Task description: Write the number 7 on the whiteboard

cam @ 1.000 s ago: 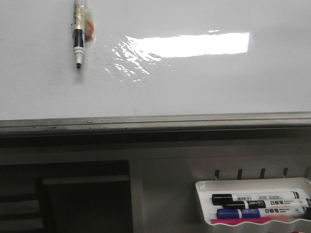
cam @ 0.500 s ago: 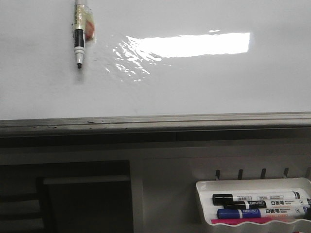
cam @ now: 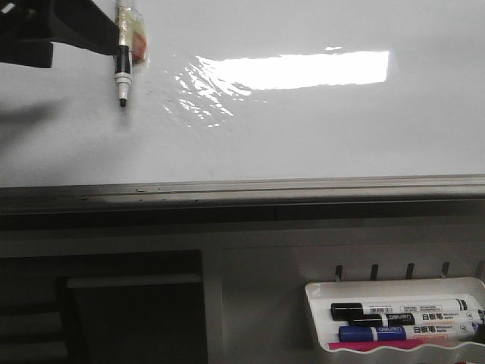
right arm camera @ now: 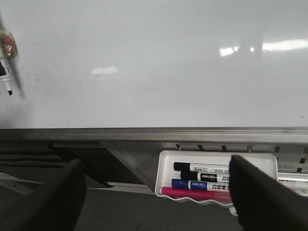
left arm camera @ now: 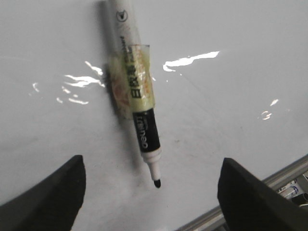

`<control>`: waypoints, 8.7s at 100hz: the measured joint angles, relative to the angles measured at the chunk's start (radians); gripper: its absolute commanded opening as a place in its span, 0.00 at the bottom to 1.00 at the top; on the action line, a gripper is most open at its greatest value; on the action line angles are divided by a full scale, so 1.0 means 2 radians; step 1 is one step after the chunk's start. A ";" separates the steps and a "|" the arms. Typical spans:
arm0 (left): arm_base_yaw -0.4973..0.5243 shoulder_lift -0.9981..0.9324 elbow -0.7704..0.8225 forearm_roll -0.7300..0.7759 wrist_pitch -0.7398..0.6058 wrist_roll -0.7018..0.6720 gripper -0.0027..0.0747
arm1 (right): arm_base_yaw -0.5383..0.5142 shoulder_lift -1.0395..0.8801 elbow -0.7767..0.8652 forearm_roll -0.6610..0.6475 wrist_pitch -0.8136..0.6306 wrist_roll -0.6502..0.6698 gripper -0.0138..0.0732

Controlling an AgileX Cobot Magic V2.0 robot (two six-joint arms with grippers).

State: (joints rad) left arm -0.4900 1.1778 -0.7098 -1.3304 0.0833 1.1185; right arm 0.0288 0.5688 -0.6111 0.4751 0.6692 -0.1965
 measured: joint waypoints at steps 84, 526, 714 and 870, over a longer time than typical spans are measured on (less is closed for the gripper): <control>-0.007 0.098 -0.058 0.029 -0.062 0.001 0.27 | 0.000 0.000 0.000 0.001 0.000 0.000 0.78; 0.134 -0.138 0.046 -0.055 0.083 0.001 0.74 | 0.038 0.202 -0.027 0.565 -0.043 -0.626 0.10; 0.134 -0.139 0.046 -0.058 0.080 0.001 0.74 | 0.131 0.281 -0.009 0.673 -0.216 -0.753 0.10; -0.103 0.043 -0.056 0.099 0.196 0.197 0.48 | 0.130 0.284 -0.173 0.239 0.142 -0.319 0.10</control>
State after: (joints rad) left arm -0.6962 1.2646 -0.8214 -1.1331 0.4752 1.5125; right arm 0.2885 1.1374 -0.9561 0.9531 0.9527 -0.8344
